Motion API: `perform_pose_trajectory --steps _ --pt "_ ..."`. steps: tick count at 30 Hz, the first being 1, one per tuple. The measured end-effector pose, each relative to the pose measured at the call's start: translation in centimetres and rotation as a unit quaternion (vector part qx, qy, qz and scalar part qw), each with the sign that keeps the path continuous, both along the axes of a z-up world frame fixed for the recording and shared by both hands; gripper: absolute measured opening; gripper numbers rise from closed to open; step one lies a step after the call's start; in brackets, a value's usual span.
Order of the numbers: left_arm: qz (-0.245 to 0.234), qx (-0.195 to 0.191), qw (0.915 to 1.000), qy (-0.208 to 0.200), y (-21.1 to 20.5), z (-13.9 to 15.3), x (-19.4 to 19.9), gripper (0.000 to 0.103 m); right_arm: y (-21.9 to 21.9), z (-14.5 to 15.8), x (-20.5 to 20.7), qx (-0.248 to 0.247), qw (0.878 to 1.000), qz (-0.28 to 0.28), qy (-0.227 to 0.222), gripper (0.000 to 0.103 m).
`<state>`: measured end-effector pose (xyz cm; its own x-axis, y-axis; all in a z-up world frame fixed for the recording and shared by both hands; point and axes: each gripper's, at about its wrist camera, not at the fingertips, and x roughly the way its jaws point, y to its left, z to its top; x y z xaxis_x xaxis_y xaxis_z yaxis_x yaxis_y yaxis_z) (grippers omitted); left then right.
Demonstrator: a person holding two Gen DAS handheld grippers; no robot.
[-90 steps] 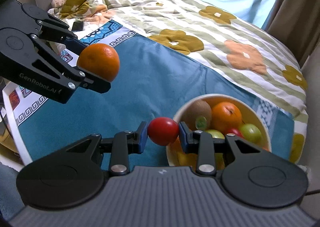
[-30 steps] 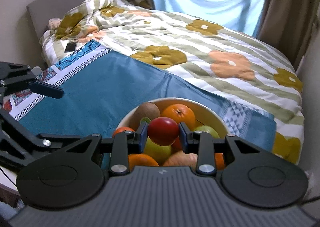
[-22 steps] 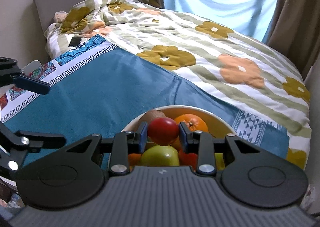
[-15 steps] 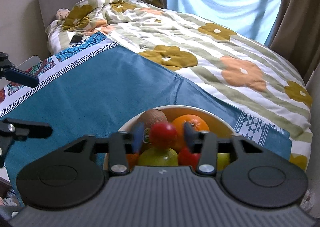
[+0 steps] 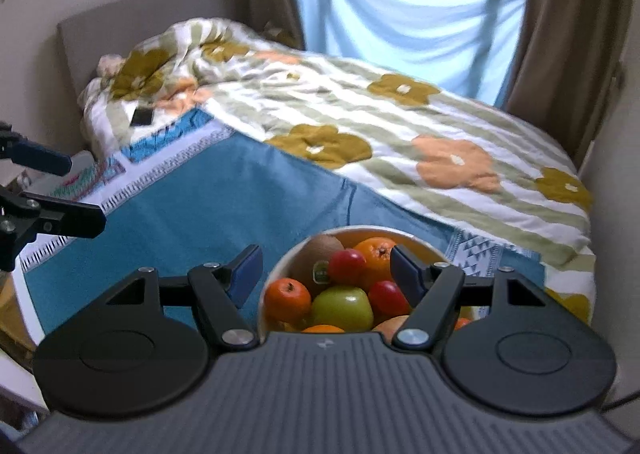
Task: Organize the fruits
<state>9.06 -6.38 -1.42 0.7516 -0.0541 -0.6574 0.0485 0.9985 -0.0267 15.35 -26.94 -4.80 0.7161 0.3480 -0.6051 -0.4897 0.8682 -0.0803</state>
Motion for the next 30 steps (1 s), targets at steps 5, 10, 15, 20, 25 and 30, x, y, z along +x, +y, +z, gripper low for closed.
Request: perform_pose_trajectory --steps 5,10,15,20,25,30 --pt "-0.009 -0.013 0.9988 -0.046 1.6 3.1 -2.9 0.088 0.5 4.0 -4.1 0.013 0.998 -0.05 -0.03 0.085" --pt "-0.009 -0.001 0.9957 -0.092 2.8 5.7 -5.8 0.089 1.2 7.5 -8.5 0.034 0.992 -0.111 -0.04 0.09" --pt "-0.001 0.016 0.9919 -0.126 4.4 6.8 -8.6 0.098 2.4 9.5 -13.3 0.05 0.984 -0.161 -0.053 0.103" --pt "0.001 0.031 0.9901 -0.137 5.4 6.6 -10.8 0.103 3.7 9.6 -16.9 0.052 0.978 -0.197 -0.049 0.103" --pt "-0.002 0.02 0.9926 -0.12 6.1 5.7 -11.8 0.103 4.5 8.7 -19.1 0.045 0.97 -0.237 -0.042 0.103" --pt "-0.007 0.021 0.9932 -0.114 6.4 5.3 -12.3 0.103 4.9 8.2 -20.0 0.048 0.968 -0.245 -0.033 0.103"
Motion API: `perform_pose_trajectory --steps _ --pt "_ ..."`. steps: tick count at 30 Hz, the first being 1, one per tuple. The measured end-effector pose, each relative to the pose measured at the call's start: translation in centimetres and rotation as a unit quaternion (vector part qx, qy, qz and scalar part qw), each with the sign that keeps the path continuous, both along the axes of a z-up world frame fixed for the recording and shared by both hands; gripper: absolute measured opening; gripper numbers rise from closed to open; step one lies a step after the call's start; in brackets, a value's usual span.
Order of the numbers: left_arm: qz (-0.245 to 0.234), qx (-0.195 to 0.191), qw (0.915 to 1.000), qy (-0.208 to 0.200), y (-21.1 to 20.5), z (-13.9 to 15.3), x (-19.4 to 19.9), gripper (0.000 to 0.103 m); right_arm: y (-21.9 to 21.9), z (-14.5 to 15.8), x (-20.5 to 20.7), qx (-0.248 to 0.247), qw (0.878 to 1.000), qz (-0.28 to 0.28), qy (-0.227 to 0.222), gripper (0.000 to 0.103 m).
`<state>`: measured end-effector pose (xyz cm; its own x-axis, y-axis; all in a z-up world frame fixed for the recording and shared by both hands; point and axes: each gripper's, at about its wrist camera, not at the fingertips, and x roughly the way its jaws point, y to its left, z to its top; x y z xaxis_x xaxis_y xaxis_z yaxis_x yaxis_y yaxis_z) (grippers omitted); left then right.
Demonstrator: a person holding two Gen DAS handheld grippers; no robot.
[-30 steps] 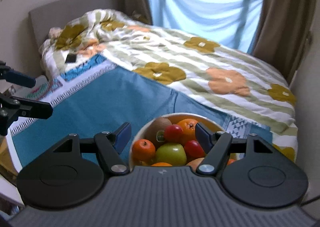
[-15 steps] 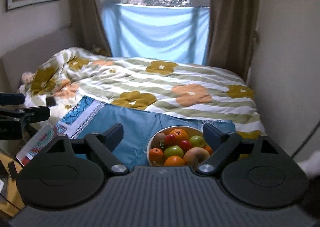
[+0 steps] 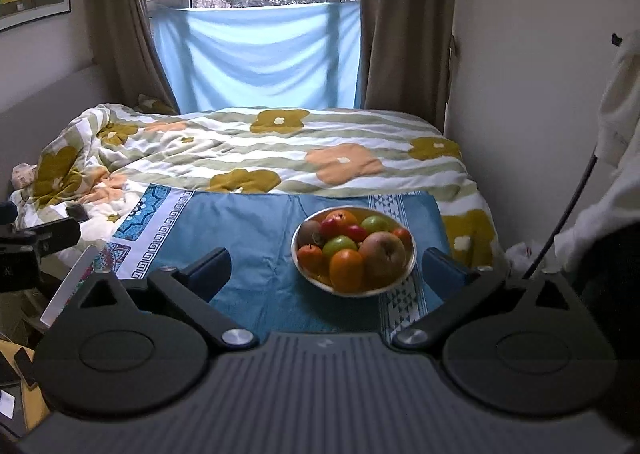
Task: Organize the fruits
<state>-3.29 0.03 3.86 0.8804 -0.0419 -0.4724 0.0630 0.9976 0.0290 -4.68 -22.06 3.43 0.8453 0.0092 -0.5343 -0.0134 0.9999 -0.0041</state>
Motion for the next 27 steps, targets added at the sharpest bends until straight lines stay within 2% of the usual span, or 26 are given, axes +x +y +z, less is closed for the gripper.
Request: perform_pose_trajectory --steps 13,27 --pt "-0.004 0.0 1.0 0.0 0.1 -0.1 -0.6 0.103 0.5 0.0 -0.7 0.001 1.0 -0.007 0.004 0.103" --pt "-0.007 0.005 1.0 0.003 -0.1 -0.2 -0.1 0.103 -0.5 -0.2 0.4 0.009 1.0 -0.016 0.015 0.103"
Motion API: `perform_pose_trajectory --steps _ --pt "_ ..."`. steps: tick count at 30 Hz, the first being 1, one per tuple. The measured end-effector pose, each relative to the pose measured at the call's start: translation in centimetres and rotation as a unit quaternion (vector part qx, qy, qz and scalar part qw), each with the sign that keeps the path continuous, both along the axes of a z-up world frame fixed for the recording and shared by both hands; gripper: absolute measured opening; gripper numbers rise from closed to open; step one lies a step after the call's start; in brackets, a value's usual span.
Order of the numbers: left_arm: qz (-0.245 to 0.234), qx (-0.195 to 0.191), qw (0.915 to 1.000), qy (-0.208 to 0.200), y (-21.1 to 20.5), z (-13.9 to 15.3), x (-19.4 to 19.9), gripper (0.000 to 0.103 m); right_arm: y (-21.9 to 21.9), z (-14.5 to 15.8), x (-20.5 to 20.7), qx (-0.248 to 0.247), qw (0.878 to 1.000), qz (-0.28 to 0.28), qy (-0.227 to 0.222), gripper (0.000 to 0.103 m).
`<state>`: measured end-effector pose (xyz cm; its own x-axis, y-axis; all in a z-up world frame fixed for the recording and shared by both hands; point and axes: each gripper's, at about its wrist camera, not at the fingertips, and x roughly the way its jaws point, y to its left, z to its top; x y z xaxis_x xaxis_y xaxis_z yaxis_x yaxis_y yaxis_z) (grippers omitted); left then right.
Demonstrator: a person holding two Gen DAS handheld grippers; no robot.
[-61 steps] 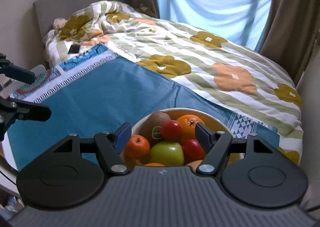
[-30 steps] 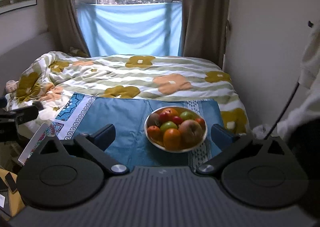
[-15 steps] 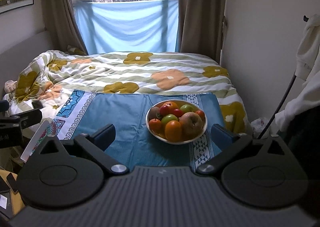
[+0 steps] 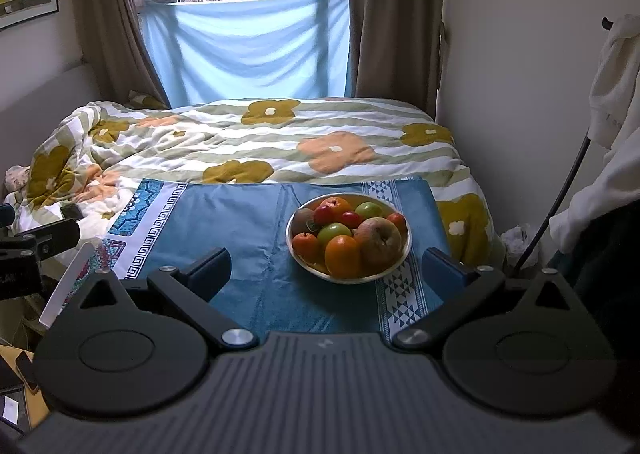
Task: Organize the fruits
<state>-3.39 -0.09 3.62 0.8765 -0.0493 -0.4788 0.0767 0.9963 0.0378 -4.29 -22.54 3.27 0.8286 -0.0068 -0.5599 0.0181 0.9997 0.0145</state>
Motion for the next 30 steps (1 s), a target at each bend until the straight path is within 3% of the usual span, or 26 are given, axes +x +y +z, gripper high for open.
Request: perform_pose_trajectory --steps 30 --pt "-0.001 -0.004 0.9999 0.015 0.5 -0.7 1.0 0.103 0.2 -0.8 1.1 0.007 1.0 -0.008 0.021 0.103"
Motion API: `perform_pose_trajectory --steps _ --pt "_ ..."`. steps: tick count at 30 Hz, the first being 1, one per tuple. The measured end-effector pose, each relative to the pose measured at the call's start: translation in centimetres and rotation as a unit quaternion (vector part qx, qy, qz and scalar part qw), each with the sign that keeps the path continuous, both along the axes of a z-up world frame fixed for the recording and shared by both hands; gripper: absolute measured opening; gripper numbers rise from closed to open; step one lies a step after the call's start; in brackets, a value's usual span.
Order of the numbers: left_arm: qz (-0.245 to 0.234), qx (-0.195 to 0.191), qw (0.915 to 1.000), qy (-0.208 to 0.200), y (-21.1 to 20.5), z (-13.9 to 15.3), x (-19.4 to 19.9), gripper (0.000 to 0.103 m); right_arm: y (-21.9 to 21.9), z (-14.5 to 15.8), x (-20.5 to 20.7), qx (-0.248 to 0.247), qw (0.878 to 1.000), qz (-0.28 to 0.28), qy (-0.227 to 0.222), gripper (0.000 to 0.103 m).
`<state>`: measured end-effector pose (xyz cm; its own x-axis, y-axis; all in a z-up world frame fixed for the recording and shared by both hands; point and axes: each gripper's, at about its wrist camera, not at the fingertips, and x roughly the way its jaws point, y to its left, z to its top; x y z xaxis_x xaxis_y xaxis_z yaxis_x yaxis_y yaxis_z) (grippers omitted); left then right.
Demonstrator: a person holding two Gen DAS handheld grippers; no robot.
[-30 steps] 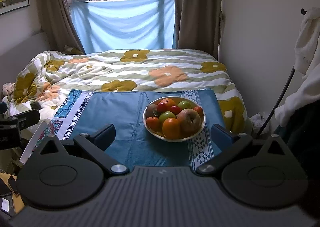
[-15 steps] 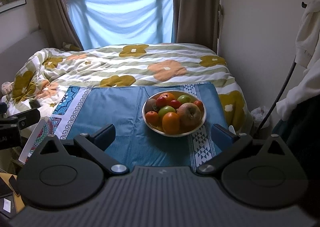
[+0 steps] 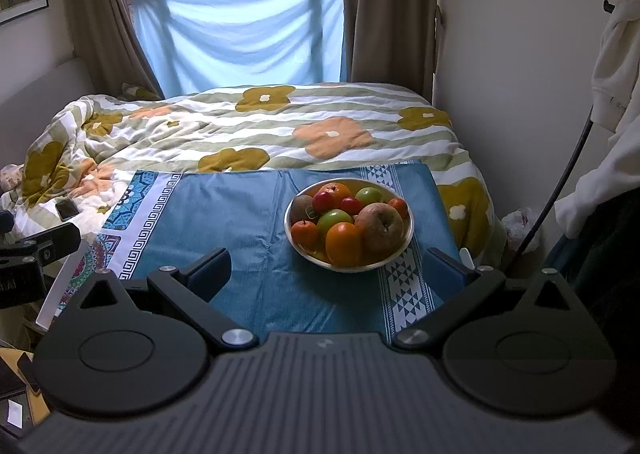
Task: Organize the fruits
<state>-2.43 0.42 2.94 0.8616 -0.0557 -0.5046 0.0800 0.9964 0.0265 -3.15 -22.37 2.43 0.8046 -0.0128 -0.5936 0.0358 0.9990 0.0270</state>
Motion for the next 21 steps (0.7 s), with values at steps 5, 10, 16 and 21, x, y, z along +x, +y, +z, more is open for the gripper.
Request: perform_pose_trajectory --steps 5,10,16,21 --pt "0.001 0.002 1.0 -0.006 -0.03 0.04 -0.08 0.103 0.02 0.01 0.02 0.0 1.0 0.0 0.0 0.103" --pt "0.004 0.001 1.0 -0.007 0.12 -0.11 -0.12 0.103 0.32 -0.07 0.17 0.0 1.0 -0.003 -0.002 0.103" --pt "-0.001 -0.004 1.0 -0.005 0.4 -0.2 -0.18 0.103 0.47 -0.12 0.12 0.0 1.0 -0.003 -0.001 0.103" --pt "0.001 -0.006 1.0 -0.004 0.83 -0.24 -0.15 0.103 0.9 -0.37 0.13 0.002 1.0 -0.005 0.001 0.103"
